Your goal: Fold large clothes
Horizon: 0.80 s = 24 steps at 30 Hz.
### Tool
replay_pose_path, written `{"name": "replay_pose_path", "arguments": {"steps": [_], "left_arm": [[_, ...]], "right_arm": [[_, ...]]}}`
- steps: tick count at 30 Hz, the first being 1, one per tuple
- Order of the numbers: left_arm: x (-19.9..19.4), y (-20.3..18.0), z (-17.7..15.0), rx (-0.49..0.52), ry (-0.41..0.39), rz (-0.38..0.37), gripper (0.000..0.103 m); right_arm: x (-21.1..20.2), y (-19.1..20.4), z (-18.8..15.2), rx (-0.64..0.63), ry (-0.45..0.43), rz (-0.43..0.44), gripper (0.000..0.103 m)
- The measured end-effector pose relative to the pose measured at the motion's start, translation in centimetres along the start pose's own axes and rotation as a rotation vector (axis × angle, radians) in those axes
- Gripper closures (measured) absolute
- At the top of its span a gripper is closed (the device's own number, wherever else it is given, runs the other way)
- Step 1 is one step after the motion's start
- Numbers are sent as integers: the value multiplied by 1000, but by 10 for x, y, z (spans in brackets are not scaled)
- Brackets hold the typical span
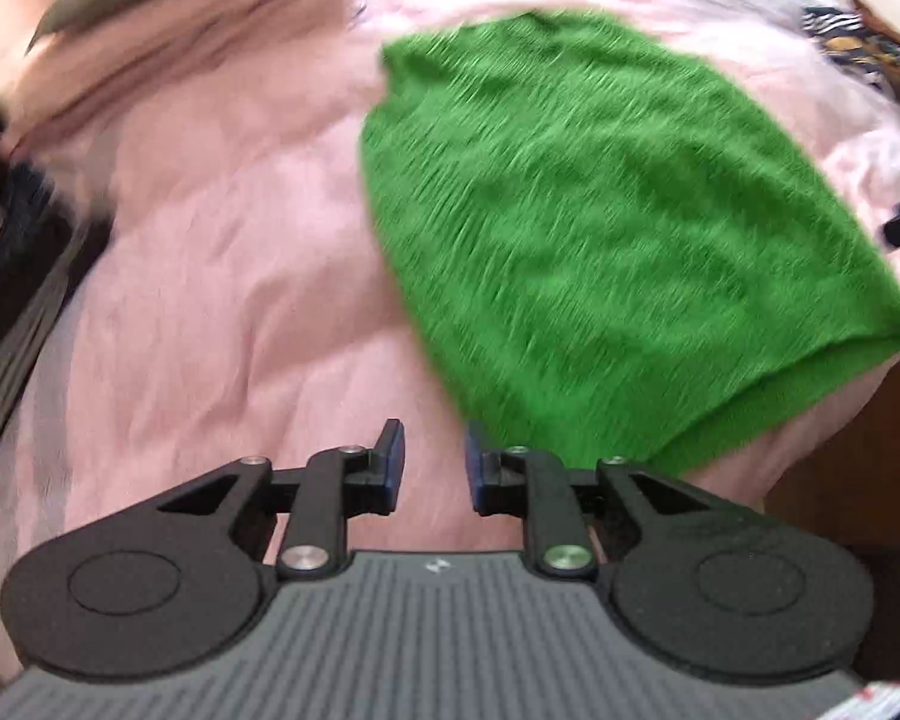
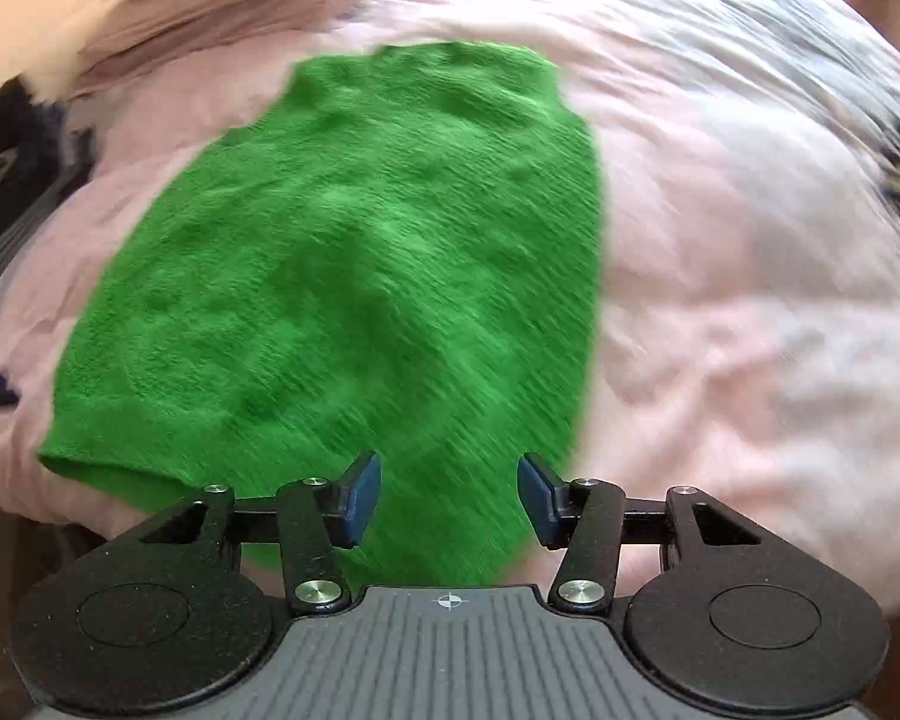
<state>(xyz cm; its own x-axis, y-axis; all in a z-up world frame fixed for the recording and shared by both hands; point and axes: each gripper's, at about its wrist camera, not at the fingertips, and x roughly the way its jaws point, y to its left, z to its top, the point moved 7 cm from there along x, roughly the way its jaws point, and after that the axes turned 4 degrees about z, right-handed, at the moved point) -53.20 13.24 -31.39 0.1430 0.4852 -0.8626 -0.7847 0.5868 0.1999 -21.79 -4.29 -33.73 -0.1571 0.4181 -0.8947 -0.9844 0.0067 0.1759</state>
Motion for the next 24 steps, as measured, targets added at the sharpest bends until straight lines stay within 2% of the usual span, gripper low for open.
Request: {"name": "replay_pose_path", "arguments": {"steps": [1,4,8,13,16,19,20,21,22,23,24], "left_arm": [[-1,-7,5,34,-14,-22,80],[1,-37,7,182,-43,-76,79],[12,-90,-3,405,-67,-97,76],[22,-135,-13,559,-99,-104,75],[33,-149,-21,655,-98,-53,73],[38,-154,-23,699,-103,-4,70],[39,-155,-24,722,-107,12,68],[39,-156,-25,746,-111,25,67],[39,-156,-26,767,-114,36,67],[40,-155,-28,791,-118,45,67],[41,-155,-29,813,-123,57,68]], "right_arm": [[3,11,3,-72,3,7,55],[13,43,-17,-273,32,0,55],[34,80,-51,-534,45,-98,55],[51,91,-62,-621,13,-134,55],[60,92,-69,-673,18,-162,55],[70,90,-69,-733,2,-222,56],[69,89,-69,-752,-12,-245,58],[69,89,-69,-773,-20,-259,69],[74,89,-68,-808,-22,-274,75],[74,90,-69,-842,-24,-290,89],[75,90,-70,-864,-26,-287,97]]}}
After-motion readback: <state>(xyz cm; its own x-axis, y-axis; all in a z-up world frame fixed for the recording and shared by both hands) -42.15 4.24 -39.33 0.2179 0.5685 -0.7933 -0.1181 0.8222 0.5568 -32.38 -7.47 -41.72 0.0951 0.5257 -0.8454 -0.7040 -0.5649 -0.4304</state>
